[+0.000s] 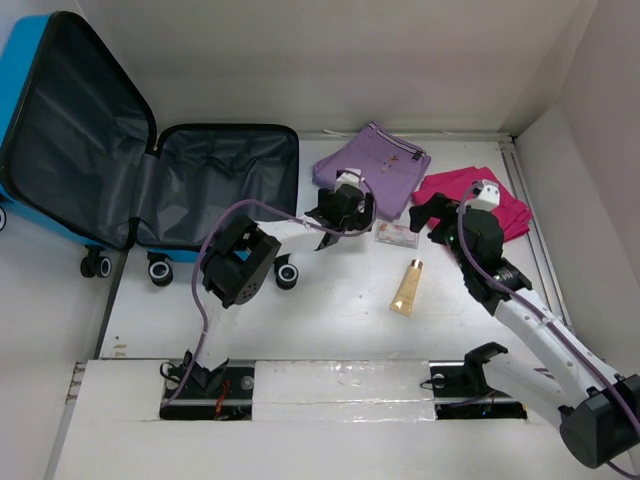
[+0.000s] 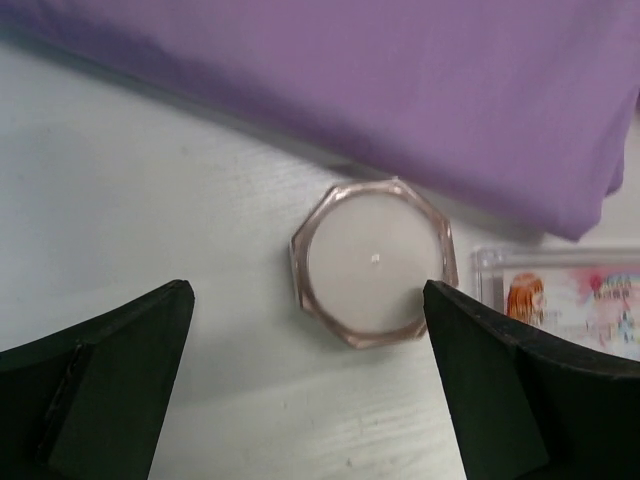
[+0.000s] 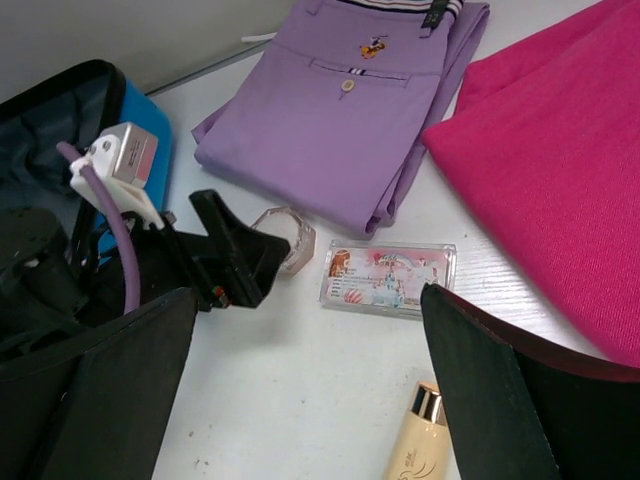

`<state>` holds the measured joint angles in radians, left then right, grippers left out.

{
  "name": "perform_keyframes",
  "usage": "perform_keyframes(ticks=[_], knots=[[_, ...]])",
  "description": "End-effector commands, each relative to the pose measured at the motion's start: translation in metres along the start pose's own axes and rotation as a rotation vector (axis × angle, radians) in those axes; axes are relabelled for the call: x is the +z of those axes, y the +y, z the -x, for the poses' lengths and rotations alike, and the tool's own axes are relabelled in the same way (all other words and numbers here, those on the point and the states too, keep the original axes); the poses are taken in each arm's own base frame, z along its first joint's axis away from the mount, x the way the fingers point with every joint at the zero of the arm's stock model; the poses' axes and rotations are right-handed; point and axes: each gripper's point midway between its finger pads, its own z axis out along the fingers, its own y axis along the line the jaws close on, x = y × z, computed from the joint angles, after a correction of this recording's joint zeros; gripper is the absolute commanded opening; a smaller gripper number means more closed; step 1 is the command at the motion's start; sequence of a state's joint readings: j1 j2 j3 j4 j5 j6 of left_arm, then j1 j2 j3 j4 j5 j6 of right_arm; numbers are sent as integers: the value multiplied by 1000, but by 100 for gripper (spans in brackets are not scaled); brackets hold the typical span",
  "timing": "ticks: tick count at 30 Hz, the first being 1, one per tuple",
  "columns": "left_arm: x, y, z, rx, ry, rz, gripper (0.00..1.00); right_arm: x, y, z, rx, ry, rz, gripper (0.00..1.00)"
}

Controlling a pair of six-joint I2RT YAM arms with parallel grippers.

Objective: Pack the luggage

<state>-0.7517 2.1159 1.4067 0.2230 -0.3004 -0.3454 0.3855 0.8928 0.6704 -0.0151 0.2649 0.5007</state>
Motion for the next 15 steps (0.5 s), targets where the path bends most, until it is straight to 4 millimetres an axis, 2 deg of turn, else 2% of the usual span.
perform_keyframes(ticks=[1,2,4,5,6,8,10,11,12,14,15], knots=[[-31,-19,26,-52,-69,-97,96,2,13,17,7,-41,49,100],[-41,-31,39,-63,-89,-165,97,2,15,16,7,-37,57,100],[-45,-39,38,-30,-83,-175,99,4,17,13,-3,-26,74,100],[-50,-50,49,-17,-107,-175,99,6,22,15,-2,-27,88,100],[-45,-45,49,-2,-112,-139,99,5,23,14,-2,-22,96,100],[-42,-54,52,14,-111,-147,99,7,22,11,-14,-14,91,100],[-26,-49,33,37,-57,-102,99,7,22,11,-14,-14,91,100],[-22,-51,39,45,-65,-93,99,7,22,11,-14,-14,91,100],[-12,-46,27,57,-41,-66,99,5,23,14,-12,-23,96,100],[-5,-38,28,59,-53,-10,99,4,22,18,-9,-35,92,100],[-1,-36,18,61,-30,0,99,4,22,18,-9,-35,92,100]])
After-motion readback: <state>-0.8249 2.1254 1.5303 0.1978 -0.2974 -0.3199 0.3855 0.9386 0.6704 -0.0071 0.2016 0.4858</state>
